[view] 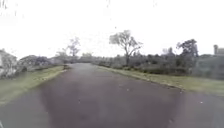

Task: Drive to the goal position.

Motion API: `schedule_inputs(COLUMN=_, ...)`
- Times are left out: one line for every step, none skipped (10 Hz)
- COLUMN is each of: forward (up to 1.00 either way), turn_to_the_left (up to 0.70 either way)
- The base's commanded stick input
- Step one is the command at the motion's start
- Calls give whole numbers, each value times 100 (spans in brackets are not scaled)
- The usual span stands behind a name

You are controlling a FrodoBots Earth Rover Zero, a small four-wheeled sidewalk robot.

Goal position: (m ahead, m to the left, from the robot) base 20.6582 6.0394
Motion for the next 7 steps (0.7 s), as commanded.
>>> schedule_inputs(forward=70, turn_to_the_left=0)
schedule_inputs(forward=70, turn_to_the_left=0)
schedule_inputs(forward=70, turn_to_the_left=0)
schedule_inputs(forward=70, turn_to_the_left=0)
schedule_inputs(forward=70, turn_to_the_left=0)
schedule_inputs(forward=70, turn_to_the_left=0)
schedule_inputs(forward=70, turn_to_the_left=0)
